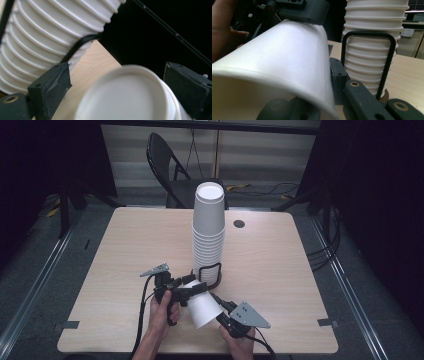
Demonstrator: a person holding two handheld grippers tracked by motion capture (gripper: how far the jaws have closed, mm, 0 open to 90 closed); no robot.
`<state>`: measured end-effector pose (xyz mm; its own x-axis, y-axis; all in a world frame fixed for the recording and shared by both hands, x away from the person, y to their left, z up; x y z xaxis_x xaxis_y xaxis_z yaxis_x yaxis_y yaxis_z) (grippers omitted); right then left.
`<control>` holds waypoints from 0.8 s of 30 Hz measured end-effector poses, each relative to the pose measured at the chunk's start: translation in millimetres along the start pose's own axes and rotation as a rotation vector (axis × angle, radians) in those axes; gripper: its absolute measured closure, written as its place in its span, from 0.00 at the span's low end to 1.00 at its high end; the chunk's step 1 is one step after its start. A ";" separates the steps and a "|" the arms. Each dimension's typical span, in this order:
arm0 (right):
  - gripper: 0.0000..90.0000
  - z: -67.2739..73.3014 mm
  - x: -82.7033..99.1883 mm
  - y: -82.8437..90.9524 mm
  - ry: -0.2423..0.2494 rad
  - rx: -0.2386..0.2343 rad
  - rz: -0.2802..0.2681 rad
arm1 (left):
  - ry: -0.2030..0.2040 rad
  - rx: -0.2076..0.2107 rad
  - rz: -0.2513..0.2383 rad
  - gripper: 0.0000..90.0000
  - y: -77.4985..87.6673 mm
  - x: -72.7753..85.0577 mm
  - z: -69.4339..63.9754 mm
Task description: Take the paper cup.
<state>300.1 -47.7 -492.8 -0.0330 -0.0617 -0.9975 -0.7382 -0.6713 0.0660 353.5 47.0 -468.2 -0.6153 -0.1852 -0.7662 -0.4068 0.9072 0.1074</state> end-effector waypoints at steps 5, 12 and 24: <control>0.96 -0.6 2.6 5.2 -0.017 -0.008 0.022 | -0.042 -0.039 -0.055 0.17 7.7 -10.0 4.8; 0.96 -9.9 8.1 11.7 -0.026 0.011 0.069 | -0.100 -0.148 -0.075 0.17 18.1 -16.0 16.6; 0.96 -19.0 14.4 11.8 -0.050 0.011 0.159 | -0.258 -0.180 -0.096 0.17 23.7 -14.1 13.9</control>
Point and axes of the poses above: each handheld gripper's, and its own axes: y roughly backward along the jaws, x roughly out of its underside, z roughly to its left, the point moved 9 cm from there along -y, roughly forward along the jaws, and after that the axes turned 1 degree about y, right-handed, at the moved point
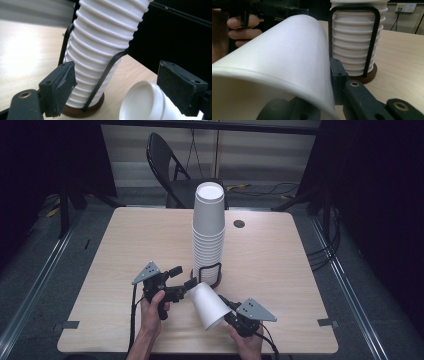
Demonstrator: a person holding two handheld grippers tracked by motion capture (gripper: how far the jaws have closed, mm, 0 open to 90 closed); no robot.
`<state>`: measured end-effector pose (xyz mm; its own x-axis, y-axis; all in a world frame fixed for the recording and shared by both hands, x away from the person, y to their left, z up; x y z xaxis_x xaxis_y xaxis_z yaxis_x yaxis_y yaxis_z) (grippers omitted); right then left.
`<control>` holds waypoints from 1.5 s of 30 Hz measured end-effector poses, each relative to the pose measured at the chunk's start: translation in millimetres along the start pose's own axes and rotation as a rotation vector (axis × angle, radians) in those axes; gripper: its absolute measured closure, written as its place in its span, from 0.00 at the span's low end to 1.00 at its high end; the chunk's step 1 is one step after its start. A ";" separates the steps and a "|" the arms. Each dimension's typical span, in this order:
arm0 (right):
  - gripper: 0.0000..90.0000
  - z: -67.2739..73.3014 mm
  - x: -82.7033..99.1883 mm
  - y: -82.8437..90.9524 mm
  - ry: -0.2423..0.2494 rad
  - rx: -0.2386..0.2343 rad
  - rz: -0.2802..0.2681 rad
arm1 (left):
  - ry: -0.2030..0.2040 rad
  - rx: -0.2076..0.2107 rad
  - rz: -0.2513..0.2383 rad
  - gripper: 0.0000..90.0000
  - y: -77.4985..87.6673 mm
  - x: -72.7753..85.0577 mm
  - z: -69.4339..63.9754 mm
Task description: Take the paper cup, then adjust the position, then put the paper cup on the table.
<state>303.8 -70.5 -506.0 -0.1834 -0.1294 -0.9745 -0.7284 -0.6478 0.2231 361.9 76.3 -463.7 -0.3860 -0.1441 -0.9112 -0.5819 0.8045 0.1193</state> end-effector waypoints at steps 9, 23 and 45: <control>0.96 -4.2 5.9 -0.3 -0.014 -0.016 0.084 | -0.157 -0.050 0.046 0.18 0.7 7.7 -9.5; 0.96 -13.4 6.2 3.6 -0.027 -0.046 0.162 | -0.315 0.008 0.122 0.18 3.8 18.4 -19.1; 0.96 -25.8 1.6 13.2 -0.021 -0.144 0.325 | -0.599 0.134 0.242 0.18 -0.6 54.6 -54.8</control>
Point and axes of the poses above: each handheld gripper's, and its own axes: y roughly backward along the jaws, x roughly out of its underside, z roughly to its left, the point moved 9 cm from there along -y, roughly forward along the jaws, and after that the axes turned 1 degree about y, right-handed, at the moved point
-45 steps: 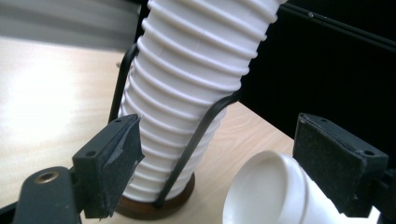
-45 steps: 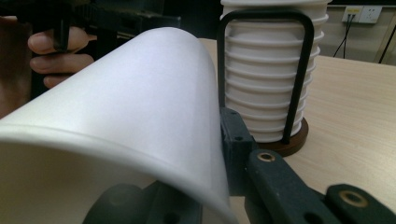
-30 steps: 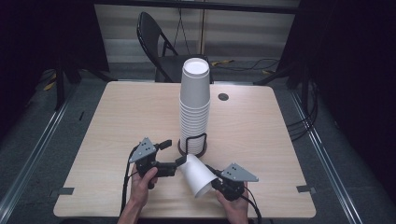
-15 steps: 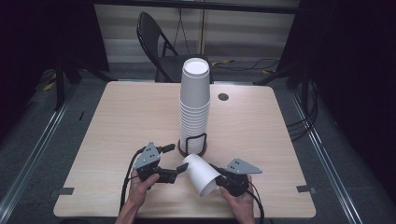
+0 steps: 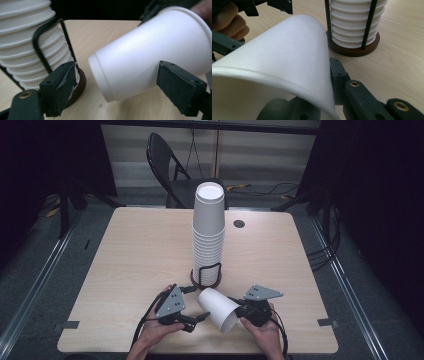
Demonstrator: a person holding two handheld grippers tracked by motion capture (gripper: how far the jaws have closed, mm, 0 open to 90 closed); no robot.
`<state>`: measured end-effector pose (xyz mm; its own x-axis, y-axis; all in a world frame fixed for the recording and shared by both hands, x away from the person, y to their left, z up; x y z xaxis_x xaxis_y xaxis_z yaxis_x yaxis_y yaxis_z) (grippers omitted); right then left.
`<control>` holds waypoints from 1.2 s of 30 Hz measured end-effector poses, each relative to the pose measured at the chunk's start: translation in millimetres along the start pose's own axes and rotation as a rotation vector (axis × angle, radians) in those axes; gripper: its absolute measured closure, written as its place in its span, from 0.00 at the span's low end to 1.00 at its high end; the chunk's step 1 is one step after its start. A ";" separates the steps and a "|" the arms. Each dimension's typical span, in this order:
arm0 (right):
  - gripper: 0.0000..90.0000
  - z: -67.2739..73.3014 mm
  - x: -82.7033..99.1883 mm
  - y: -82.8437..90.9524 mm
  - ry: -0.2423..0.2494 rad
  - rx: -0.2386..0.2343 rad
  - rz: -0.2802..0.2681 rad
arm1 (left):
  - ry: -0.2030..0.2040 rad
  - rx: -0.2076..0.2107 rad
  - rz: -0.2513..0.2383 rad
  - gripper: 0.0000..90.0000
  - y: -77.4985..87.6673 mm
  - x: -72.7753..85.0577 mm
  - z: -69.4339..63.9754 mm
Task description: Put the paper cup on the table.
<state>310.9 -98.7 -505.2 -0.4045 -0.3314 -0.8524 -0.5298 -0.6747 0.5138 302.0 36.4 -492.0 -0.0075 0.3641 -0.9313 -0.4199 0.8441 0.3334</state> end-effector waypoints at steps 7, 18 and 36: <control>0.96 -3.1 -1.0 -1.3 0.010 -0.018 0.056 | -0.092 0.017 0.045 0.18 -4.6 2.4 -10.4; 0.96 -1.4 -4.1 -0.2 0.035 -0.037 0.127 | -0.197 0.016 0.093 0.14 -9.8 3.9 -16.8; 0.98 8.1 -11.6 -9.4 0.054 -0.079 0.152 | -0.293 -0.002 0.191 0.02 -24.1 5.5 -26.2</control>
Point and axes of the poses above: each handheld gripper's, and its own axes: y roughly backward along the jaws, x roughly out of its underside, z roughly to its left, the point moved 9 cm from there along -y, roughly forward along the jaws, and after that the axes turned 1 degree about y, right-handed, at the moved point
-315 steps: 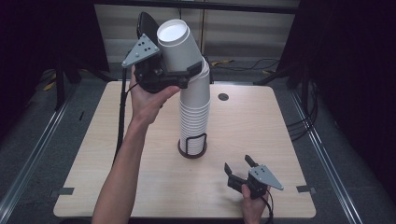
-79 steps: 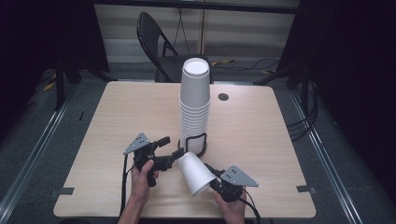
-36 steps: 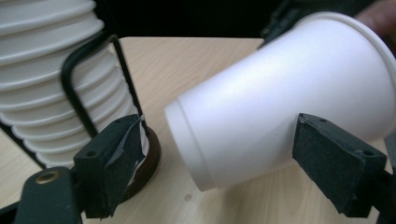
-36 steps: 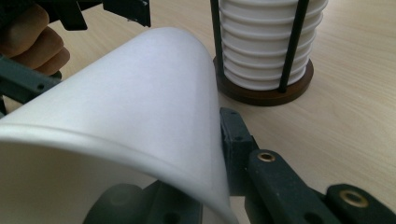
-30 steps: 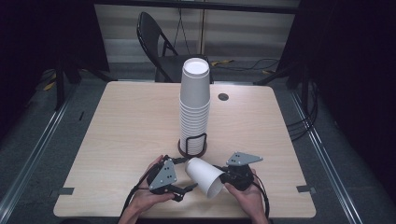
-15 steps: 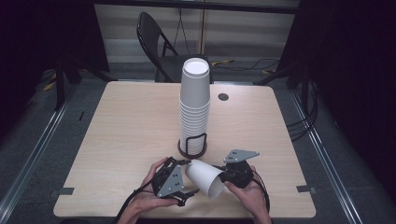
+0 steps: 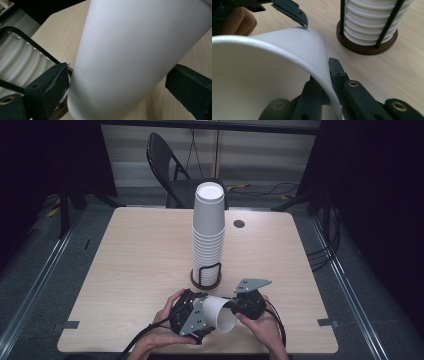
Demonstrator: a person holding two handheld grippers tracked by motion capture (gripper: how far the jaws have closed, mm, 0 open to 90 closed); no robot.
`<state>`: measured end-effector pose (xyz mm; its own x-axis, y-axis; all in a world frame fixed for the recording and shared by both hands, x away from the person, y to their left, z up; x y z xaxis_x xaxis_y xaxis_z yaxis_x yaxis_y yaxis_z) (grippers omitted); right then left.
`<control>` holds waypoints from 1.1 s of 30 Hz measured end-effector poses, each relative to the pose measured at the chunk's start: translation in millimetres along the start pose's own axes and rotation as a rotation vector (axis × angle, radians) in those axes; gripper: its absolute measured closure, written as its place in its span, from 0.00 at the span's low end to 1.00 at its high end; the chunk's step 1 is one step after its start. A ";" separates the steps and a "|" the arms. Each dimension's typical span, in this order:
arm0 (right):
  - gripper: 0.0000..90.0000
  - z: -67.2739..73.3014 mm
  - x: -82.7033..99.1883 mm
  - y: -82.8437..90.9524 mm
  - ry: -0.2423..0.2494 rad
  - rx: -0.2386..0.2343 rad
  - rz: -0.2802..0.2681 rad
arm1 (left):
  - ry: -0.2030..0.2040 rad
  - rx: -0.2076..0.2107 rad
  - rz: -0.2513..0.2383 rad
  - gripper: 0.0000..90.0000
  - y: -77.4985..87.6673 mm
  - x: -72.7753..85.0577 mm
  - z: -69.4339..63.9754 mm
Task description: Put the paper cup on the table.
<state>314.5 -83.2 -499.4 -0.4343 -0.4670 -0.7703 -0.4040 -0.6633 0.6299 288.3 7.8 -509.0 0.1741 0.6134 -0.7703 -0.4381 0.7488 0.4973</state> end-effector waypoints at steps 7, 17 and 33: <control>0.98 3.0 -4.7 -3.1 -0.010 -0.029 -0.014 | -0.024 -0.001 -0.010 0.02 -6.8 -11.8 -4.9; 0.98 4.4 -5.0 -5.9 -0.030 -0.045 -0.003 | -0.062 -0.003 -0.030 0.05 -9.2 -20.0 -8.0; 0.96 6.5 -3.3 -13.2 -0.065 -0.072 0.022 | -0.086 -0.014 -0.066 0.05 -10.2 -30.6 -9.2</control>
<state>316.1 -69.0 -504.5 -0.4944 -0.4443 -0.7471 -0.3363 -0.6948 0.6358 279.3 -20.9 -494.1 0.2777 0.5830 -0.7635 -0.4355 0.7848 0.4409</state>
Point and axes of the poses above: each handheld gripper's, and its own axes: y roughly backward along the jaws, x roughly out of its underside, z roughly to its left, the point moved 9 cm from there along -y, roughly forward along the jaws, and after that the axes turned 1 degree about y, right-handed, at the moved point
